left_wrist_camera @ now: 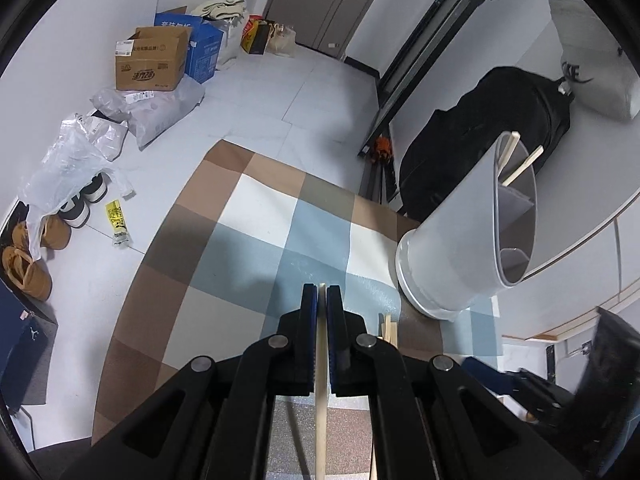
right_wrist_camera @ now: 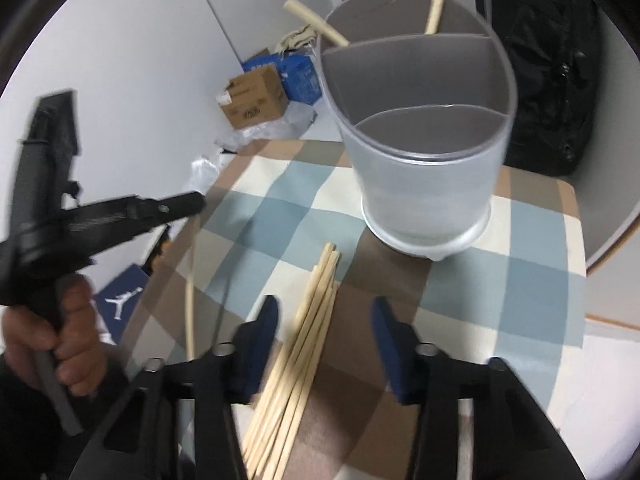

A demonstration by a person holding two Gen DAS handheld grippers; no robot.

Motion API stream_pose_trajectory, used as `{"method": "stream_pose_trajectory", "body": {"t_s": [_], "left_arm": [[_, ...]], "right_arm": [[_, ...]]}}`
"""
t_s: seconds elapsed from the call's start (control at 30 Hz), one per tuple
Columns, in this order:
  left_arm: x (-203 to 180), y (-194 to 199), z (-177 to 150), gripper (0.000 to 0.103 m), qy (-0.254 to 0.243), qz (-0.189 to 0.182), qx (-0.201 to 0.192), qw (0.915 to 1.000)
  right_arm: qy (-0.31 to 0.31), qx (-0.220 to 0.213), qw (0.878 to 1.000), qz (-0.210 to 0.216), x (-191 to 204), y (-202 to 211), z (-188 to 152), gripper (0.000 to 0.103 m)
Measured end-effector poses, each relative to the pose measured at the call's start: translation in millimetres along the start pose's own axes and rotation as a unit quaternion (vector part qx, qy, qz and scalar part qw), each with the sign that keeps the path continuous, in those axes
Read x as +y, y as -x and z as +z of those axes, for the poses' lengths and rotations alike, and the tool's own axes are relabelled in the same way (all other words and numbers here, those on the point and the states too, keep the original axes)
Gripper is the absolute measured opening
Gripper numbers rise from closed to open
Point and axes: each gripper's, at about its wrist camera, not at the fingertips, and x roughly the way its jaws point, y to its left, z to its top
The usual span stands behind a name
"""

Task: Organize utensils

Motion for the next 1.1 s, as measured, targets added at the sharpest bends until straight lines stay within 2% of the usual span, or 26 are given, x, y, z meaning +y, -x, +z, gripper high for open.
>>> {"method": "stream_pose_trajectory", "body": {"t_s": [0.07,0.27,0.4,0.47,0.57,0.63,0.77,1.0,1.1], "left_arm": [[4,2,3,0.000,-0.002,-0.007,0.000,1.0000],[11,8,6,0.000,0.010,-0.030,0.001,0.9995],[12,11,6,0.000,-0.001,-0.025,-0.005,0.9997],[13,13,5,0.000,-0.003,-0.025,-0.008,0.9996],[15,15,6,0.000,0.000,-0.030,-0.008,0.9995],[16,16,6,0.000,0.003,-0.032,-0.010,0.9994],[19,16,7,0.000,0.008,-0.035,-0.007,0.9993],[17,16,6,0.000,0.007,-0.037,-0.005,0.9993],[17,17,5,0.000,0.007,-0.038,-0.005,0.9992]], "right_arm": [[-0.001,0.009,1.000,-0.004,3,-13,3,0.033],[-0.008,0.021,1.000,-0.022,0,-41,12,0.033],[-0.009,0.028,0.999,-0.039,-1,-50,21,0.033],[-0.012,0.037,0.998,-0.045,0,-57,22,0.030],[-0.019,0.038,0.998,-0.039,1,-60,24,0.026],[-0.019,0.043,0.998,-0.037,2,-62,26,0.014],[-0.042,0.042,0.998,-0.015,-2,-61,28,0.012],[-0.073,0.019,0.997,0.003,-4,-40,23,0.011],[-0.084,0.023,0.996,0.007,-5,-36,17,0.011]]}}
